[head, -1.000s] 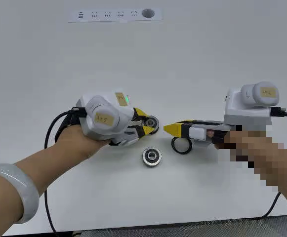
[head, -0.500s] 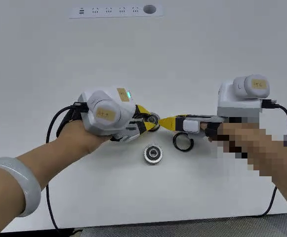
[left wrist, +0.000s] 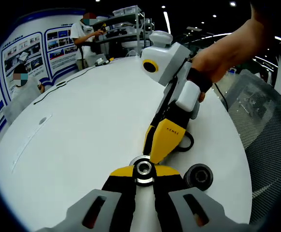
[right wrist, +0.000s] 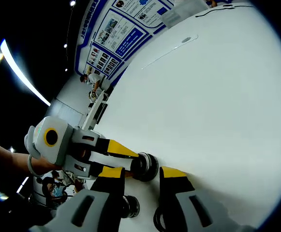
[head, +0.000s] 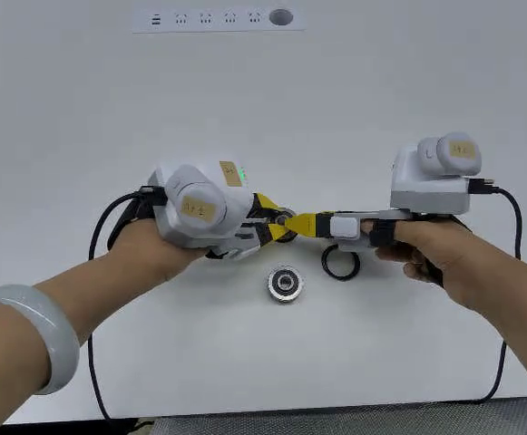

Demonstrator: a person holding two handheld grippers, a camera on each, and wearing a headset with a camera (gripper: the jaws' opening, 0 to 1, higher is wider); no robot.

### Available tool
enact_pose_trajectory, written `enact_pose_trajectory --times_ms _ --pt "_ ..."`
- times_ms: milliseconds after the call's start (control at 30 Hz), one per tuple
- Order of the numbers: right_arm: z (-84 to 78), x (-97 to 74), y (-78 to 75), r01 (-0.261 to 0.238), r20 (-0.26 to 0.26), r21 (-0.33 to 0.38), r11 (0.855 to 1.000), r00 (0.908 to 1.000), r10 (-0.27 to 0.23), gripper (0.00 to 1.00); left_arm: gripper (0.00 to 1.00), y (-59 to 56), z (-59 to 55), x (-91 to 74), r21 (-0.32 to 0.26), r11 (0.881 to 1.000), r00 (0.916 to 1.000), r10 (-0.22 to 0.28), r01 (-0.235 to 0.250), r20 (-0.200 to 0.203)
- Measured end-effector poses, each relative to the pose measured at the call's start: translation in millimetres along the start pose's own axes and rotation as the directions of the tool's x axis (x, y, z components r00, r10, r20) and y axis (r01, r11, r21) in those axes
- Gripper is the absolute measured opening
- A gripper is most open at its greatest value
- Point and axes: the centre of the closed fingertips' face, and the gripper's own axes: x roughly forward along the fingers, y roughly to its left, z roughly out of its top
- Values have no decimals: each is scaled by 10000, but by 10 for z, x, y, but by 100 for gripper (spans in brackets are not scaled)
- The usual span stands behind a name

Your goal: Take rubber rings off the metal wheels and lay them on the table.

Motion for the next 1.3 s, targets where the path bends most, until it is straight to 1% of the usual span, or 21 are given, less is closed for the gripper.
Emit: enact_pose_trajectory --times_ms 267,367,400,500,667,700,900,1000,1100,1167,1300 --pt "-12 19 26 -237 -181 294 9993 9995 242 30 13 -3 1 -3 -32 10000 10000 1 0 59" --pt "-29 21 60 -537 -252 706 9961 9981 556 31 13 -6 5 -3 -42 10000 10000 -10 11 88" --pt "-24 16 33 -489 -233 705 9963 9984 507 31 13 -6 6 -2 -56 10000 10000 -12 12 97" --pt "-20 6 46 -609 -247 1012 9930 9977 637 31 13 -8 8 -1 -62 10000 9999 -13 14 112" --pt "-27 -8 64 -647 -268 1023 9926 9973 678 31 13 -8 5 -3 -79 10000 9999 -4 5 124" --pt "-31 -15 88 -795 -291 1049 9913 9961 829 28 13 -8 6 -3 -75 10000 9999 -2 3 124" --pt "-20 -11 82 -746 -255 998 9922 9967 775 27 13 -8 3 -3 -82 10000 9999 23 -22 115" --pt "-19 -19 65 -697 -251 923 9933 9971 723 25 13 -9 0 -5 -95 9999 9999 44 -43 103" --pt "-25 -30 26 -577 -263 852 9947 9978 601 19 13 -10 -1 -7 -101 9999 9999 49 -48 98" --pt "-21 -38 0 -520 -224 830 9952 9983 541 14 13 -9 -3 -7 -98 9999 9999 46 -46 98" --pt "-20 -33 -22 -444 -197 787 9959 9987 461 10 13 -9 -3 -6 -103 9999 9999 33 -32 111"
